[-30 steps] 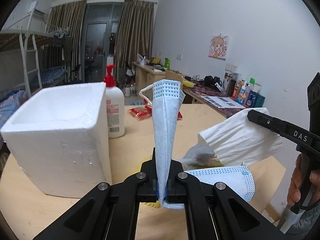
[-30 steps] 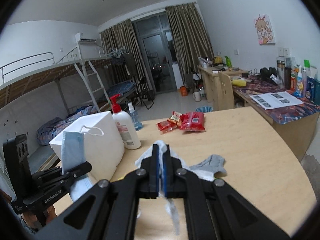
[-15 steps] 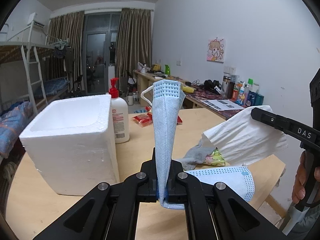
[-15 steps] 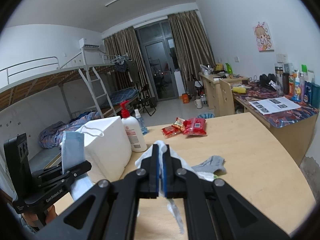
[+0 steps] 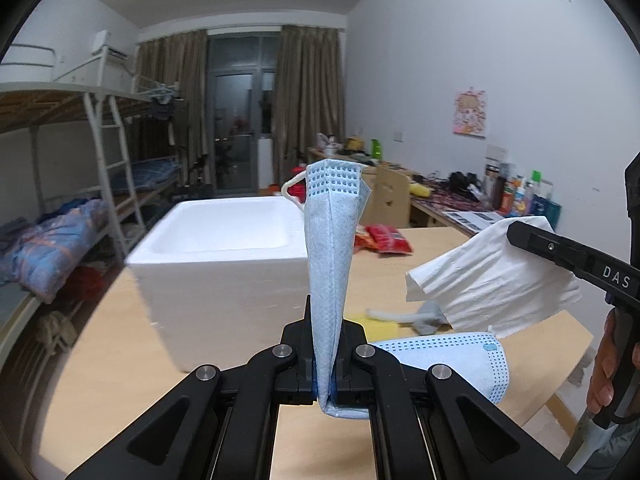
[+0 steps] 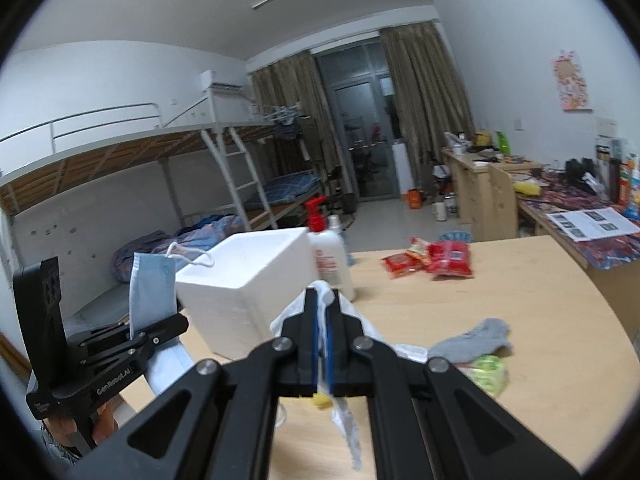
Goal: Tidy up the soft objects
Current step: 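Carry the blue mask with the left tool over the white foam box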
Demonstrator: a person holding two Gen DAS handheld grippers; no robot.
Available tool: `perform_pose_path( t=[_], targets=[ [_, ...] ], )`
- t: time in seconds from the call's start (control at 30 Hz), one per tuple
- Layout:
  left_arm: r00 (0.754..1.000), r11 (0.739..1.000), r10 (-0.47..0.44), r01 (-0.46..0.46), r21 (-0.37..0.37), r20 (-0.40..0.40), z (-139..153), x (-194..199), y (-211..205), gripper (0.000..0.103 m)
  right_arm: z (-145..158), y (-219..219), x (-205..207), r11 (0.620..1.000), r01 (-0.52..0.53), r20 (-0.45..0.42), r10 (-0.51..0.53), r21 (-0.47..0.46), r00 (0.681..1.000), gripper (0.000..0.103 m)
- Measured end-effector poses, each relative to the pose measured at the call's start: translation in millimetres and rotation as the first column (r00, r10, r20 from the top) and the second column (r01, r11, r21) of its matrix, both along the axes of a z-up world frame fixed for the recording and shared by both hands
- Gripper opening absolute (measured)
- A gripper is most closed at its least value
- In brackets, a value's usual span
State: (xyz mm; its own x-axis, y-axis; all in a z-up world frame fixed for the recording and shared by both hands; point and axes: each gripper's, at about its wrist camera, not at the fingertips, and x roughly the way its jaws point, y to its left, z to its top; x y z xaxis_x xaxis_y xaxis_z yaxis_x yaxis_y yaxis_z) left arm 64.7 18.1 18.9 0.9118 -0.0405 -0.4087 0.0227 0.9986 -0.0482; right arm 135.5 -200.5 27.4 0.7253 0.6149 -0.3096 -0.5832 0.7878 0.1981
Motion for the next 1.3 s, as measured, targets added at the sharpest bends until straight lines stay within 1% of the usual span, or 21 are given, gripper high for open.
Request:
perform_pose_path(
  t=[0.27,0.4,0.53,0.77,1.03,1.3],
  targets=[
    [0.993,0.993,0.120,-0.120,0.007,0.007,6,-28,37,0.003,3,47,-4,0.991,-0.134,0.006,0.134,-0.010,0.991,0.005],
    [0.986,0.986,0.168,-0.168,0.015,0.005,10,-37,52,0.003,4,64,-6,0.984,-0.180,0.011,0.180,-0.014,0.984,0.005],
    [0.979,0.979,0.204,-0.204,0.018,0.008,10,-43,62,0.003,3,75,-4,0.979,-0.202,0.004,0.203,-0.027,0.979,0.005],
    [0.978,0.978,0.209,-0.209,0.014,0.004,12,-40,72,0.003,12,84,-1,0.978,-0.206,0.018,0.207,-0.037,0.978,0.005],
    [0.979,0.979,0.202,-0.202,0.016,0.037,40,-25,83,0.003,40,91,8,0.980,-0.194,0.054,0.197,-0.048,0.979,0.005],
    [0.981,0.982,0.188,-0.188,0.014,0.037,69,0,94,0.003,70,102,24,0.978,-0.199,0.100,0.204,-0.058,0.974,0.005]
  ],
)
